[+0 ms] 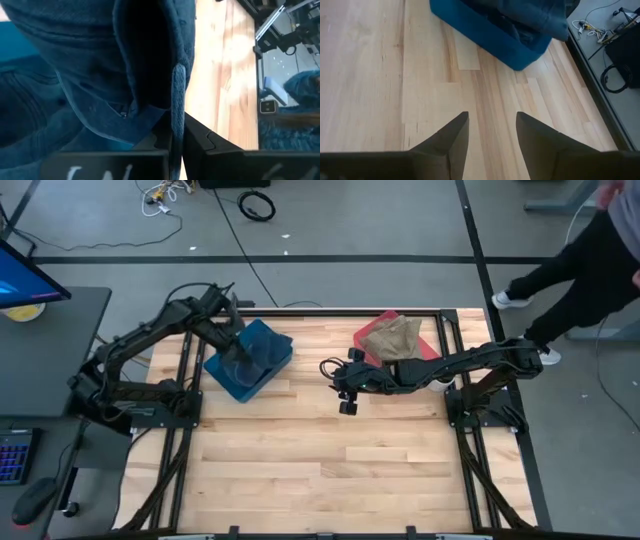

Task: Pick & Place hat
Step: Put the blue cap into the blue bin

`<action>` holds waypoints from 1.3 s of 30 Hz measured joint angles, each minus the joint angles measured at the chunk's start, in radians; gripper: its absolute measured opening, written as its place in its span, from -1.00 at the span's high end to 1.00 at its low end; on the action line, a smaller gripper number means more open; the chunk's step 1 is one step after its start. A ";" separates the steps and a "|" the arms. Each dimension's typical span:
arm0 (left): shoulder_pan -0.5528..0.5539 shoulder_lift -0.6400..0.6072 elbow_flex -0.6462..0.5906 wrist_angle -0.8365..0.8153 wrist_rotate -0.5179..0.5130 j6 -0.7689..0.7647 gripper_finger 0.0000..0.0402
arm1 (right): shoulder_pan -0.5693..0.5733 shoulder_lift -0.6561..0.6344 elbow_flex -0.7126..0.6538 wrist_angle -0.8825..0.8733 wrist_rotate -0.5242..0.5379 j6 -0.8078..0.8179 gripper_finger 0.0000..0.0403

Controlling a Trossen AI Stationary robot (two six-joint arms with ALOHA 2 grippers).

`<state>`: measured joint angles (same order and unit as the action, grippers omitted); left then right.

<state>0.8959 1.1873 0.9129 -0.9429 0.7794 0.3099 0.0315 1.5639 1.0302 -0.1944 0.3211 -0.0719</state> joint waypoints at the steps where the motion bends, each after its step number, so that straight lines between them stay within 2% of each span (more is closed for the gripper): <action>1: 0.000 0.000 -0.011 0.000 -0.001 0.001 0.88 | 0.000 0.000 0.000 0.000 0.000 0.000 0.16; 7: -0.005 0.001 -0.074 0.008 -0.116 -0.010 0.83 | 0.000 0.000 0.000 0.000 0.000 0.000 0.16; 13: -0.004 0.002 -0.081 0.029 -0.203 -0.010 0.56 | 0.000 0.000 0.000 0.006 0.001 0.000 0.16; 19: -0.001 0.002 -0.081 0.030 -0.453 -0.008 0.28 | 0.000 0.000 0.000 0.025 0.000 -0.001 0.16; 21: 0.004 0.002 -0.069 0.018 -0.499 -0.007 0.22 | 0.000 0.000 0.000 0.025 0.000 -0.001 0.16; 26: 0.005 0.002 0.009 0.008 -0.531 -0.008 0.18 | 0.000 0.000 0.000 0.025 0.000 -0.001 0.16; 32: 0.005 0.002 0.106 -0.012 -0.627 -0.010 0.20 | 0.000 0.000 0.000 0.023 0.000 -0.003 0.16; 39: 0.004 0.004 0.115 -0.097 -0.580 -0.054 0.20 | 0.000 0.000 0.000 0.022 -0.002 -0.003 0.16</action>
<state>0.8999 1.1912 1.0279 -1.0402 0.1991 0.2562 0.0315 1.5639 1.0302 -0.1722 0.3187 -0.0750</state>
